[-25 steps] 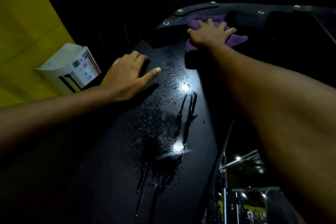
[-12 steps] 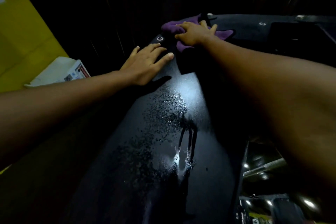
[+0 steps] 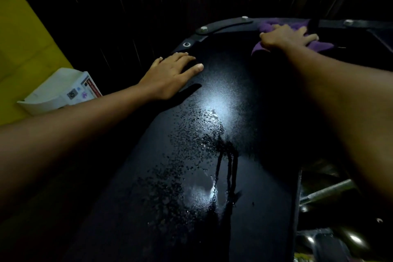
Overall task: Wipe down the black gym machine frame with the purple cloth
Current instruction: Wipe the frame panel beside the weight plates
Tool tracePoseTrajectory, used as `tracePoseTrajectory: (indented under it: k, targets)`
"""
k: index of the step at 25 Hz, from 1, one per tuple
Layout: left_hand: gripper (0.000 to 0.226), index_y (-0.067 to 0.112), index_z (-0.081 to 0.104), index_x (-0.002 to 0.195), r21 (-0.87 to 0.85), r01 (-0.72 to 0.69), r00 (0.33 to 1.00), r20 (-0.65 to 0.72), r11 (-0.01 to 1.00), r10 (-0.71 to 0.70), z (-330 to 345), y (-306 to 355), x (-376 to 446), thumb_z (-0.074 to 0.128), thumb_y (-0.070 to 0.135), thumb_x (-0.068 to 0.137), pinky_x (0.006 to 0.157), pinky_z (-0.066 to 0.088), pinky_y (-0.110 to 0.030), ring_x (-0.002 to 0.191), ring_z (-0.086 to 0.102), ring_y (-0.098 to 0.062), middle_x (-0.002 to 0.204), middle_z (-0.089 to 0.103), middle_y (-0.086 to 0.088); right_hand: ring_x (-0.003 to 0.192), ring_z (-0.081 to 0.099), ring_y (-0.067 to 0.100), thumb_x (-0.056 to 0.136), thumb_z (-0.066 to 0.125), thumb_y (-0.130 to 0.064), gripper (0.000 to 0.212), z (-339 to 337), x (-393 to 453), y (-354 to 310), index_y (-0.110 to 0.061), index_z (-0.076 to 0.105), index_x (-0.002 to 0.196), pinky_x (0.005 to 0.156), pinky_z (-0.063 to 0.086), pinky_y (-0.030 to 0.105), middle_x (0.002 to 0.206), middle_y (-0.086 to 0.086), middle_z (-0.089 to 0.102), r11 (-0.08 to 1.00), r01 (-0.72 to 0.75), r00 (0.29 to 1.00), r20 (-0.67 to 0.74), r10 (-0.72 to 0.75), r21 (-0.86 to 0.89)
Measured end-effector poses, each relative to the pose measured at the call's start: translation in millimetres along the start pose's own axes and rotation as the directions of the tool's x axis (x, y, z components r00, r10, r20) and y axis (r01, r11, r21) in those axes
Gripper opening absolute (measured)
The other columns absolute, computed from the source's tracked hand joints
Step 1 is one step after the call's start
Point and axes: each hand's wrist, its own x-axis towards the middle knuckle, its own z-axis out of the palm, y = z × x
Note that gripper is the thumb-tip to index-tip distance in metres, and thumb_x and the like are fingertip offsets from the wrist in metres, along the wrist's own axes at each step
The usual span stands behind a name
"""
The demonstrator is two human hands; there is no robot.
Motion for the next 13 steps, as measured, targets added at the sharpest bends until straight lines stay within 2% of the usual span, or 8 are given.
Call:
tracePoseTrajectory:
  k: [3, 6, 8, 10, 13]
  targets:
    - [0.058, 0.021, 0.03, 0.148, 0.029, 0.005, 0.999, 0.038, 1.0, -0.006, -1.3, 1.5, -0.7, 0.027, 0.052, 0.098, 0.117, 0.003, -0.04, 0.145, 0.015, -0.012, 0.158, 0.021, 0.001, 0.141, 0.016, 0.036, 0.096, 0.036, -0.048, 0.049, 4.5, -14.2, -33.3, -0.032, 0.037, 0.142, 0.11, 0.007, 0.06, 0.154, 0.0, 0.027, 0.977, 0.213, 0.977, 0.027, -0.213, -0.015]
    - [0.062, 0.021, 0.023, 0.15, 0.063, 0.008, 0.997, 0.075, 0.998, -0.013, -2.1, 3.5, -1.6, 0.027, 0.053, 0.098, 0.117, 0.0, -0.038, 0.146, 0.009, -0.012, 0.159, 0.015, 0.001, 0.142, 0.016, 0.034, 0.096, 0.037, -0.051, 0.048, 9.1, -33.8, -63.0, -0.038, 0.035, 0.142, 0.11, 0.006, 0.06, 0.155, -0.004, 0.027, 0.885, 0.466, 0.881, 0.08, -0.465, 0.012]
    - [0.063, 0.021, 0.021, 0.151, 0.074, 0.011, 0.996, 0.089, 0.997, -0.018, -3.3, 3.4, -1.6, 0.028, 0.053, 0.097, 0.118, 0.0, -0.038, 0.147, 0.007, -0.012, 0.16, 0.013, 0.001, 0.141, 0.018, 0.032, 0.096, 0.04, -0.049, 0.047, 8.9, -38.5, -66.2, -0.04, 0.035, 0.142, 0.109, 0.007, 0.061, 0.154, -0.003, 0.03, 0.825, 0.565, 0.82, 0.091, -0.564, 0.019]
    - [0.063, 0.021, 0.02, 0.151, 0.095, 0.006, 0.996, 0.093, 0.995, -0.015, -4.2, 2.0, -3.0, 0.028, 0.053, 0.097, 0.118, 0.0, -0.039, 0.147, 0.007, -0.011, 0.16, 0.013, 0.002, 0.14, 0.021, 0.03, 0.096, 0.041, -0.047, 0.044, 2.8, -31.3, -56.1, -0.042, 0.038, 0.14, 0.108, 0.009, 0.062, 0.15, 0.003, 0.035, 0.827, 0.56, 0.822, 0.096, -0.561, 0.034]
    - [0.064, 0.021, 0.02, 0.151, 0.105, 0.0, 0.994, 0.106, 0.994, -0.011, -4.6, 1.2, -4.4, 0.028, 0.053, 0.096, 0.118, 0.0, -0.04, 0.147, 0.006, -0.011, 0.16, 0.012, 0.002, 0.14, 0.019, 0.031, 0.097, 0.041, -0.045, 0.042, -3.3, -11.8, -29.6, -0.041, 0.041, 0.138, 0.109, 0.007, 0.062, 0.15, 0.009, 0.034, 0.903, 0.426, 0.899, 0.084, -0.43, 0.064]
